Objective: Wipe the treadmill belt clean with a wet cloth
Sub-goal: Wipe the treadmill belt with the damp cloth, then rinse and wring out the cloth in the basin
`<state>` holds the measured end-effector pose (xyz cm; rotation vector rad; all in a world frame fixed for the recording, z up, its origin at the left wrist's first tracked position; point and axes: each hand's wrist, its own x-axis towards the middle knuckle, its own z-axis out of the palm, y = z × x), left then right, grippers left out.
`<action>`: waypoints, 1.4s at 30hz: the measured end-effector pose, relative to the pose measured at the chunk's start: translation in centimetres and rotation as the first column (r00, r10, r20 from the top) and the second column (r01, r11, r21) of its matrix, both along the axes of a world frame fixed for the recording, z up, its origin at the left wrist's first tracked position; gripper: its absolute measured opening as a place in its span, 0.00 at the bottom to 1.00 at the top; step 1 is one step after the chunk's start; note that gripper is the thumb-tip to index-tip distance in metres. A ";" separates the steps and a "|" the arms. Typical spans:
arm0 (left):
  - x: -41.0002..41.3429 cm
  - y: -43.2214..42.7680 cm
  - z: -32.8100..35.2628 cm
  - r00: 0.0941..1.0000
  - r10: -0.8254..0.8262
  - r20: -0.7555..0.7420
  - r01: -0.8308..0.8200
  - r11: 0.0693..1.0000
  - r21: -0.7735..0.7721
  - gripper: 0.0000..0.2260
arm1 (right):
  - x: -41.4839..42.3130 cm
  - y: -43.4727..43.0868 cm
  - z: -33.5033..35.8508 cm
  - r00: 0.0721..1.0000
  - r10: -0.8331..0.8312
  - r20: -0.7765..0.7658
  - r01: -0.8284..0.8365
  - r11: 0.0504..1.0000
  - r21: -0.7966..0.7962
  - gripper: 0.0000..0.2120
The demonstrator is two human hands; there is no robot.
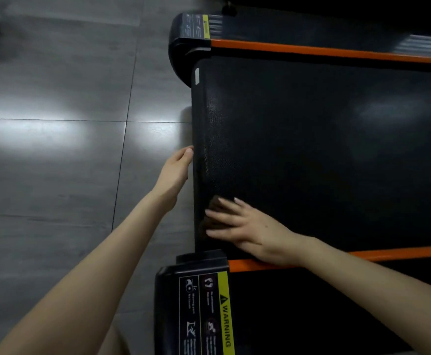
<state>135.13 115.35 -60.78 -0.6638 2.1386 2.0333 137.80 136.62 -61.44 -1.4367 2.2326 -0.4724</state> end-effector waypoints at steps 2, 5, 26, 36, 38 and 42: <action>0.2 0.0 -0.4 0.999 -0.032 0.015 0.032 0.999 -0.019 0.17 | -0.3 4.2 1.1 0.995 0.028 0.098 -0.034 0.997 0.065 0.23; 0.2 -0.2 -1.0 0.998 -0.056 0.019 0.057 0.997 -0.052 0.18 | -1.4 8.7 1.8 0.997 -0.009 0.076 -0.002 0.990 0.144 0.22; 4.0 -4.4 7.6 0.886 0.402 0.231 -0.394 0.915 -0.084 0.11 | -10.3 -6.4 3.9 0.856 -0.509 -0.094 0.515 0.856 0.048 0.22; 6.5 -11.0 20.5 0.856 0.379 0.351 -0.391 0.919 -0.039 0.14 | -4.2 -17.7 18.7 0.605 -0.500 0.620 0.631 0.775 0.009 0.21; 6.6 -14.3 22.1 0.865 0.347 0.363 -0.377 0.926 0.012 0.16 | -3.6 -21.2 21.1 0.567 -0.454 0.687 0.596 0.802 0.037 0.22; 7.1 -22.6 24.7 0.898 0.270 0.347 -0.303 0.952 0.044 0.11 | -3.3 -29.6 25.0 0.567 -0.456 0.685 0.577 0.814 0.065 0.21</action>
